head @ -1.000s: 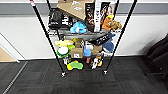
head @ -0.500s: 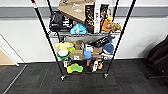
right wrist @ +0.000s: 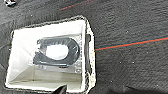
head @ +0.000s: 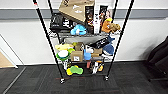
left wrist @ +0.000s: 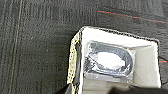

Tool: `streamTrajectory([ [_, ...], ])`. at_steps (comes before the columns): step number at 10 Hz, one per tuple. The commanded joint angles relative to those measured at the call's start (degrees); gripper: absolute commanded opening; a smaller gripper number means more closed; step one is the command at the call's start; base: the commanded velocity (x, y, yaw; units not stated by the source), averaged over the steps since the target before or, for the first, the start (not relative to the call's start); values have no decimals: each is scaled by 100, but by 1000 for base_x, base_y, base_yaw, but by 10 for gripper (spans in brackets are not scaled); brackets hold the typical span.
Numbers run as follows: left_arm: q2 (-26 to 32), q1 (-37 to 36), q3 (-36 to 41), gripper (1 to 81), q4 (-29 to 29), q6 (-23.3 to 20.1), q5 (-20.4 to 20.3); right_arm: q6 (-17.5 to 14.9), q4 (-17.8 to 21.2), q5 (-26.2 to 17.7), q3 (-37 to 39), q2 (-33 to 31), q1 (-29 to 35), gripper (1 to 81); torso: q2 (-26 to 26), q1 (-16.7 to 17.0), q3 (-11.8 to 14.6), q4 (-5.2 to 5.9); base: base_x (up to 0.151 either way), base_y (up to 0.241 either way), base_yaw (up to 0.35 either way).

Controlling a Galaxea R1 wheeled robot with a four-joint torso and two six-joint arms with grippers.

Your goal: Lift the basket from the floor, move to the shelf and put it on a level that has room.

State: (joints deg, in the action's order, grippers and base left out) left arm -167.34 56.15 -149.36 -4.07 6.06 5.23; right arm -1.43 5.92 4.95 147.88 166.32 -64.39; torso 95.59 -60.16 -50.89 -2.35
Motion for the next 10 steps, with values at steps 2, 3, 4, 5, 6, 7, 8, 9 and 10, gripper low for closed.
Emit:
streamTrajectory([
  [2,-2,-626,3,811,-32,1,373,20,66,-354,-41,-70,589,811,702,-450,-646,0,0,0,0],
  [3,-10,-671,3,811,-32,1,435,20,67,-354,-41,-61,624,811,879,-561,-808,0,0,0,0],
  [4,-10,-741,3,811,-32,1,435,37,67,-354,-41,-61,659,811,1071,-684,-987,0,0,0,0],
  [5,-10,-794,3,811,-41,1,496,125,66,-363,-41,-61,712,811,1266,-806,-636,0,0,0,0],
  [6,-19,-838,3,811,-32,1,515,160,67,-363,-67,-53,747,811,1439,-918,-798,0,0,0,0],
  [7,-28,-855,3,811,-32,1,523,204,58,-363,-112,-35,782,811,1561,-1003,-855,0,0,0,0],
  [8,-37,-873,3,811,-32,1,523,222,58,-363,-147,-17,826,811,1714,-1095,-905,0,0,0,0],
  [9,-28,-873,3,811,-32,1,523,222,66,-363,-147,9,861,811,1889,-1206,-925,0,0,0,0],
  [10,-19,-873,3,811,-32,1,523,222,67,-363,-147,27,888,811,2131,-1362,-927,0,0,0,0],
])
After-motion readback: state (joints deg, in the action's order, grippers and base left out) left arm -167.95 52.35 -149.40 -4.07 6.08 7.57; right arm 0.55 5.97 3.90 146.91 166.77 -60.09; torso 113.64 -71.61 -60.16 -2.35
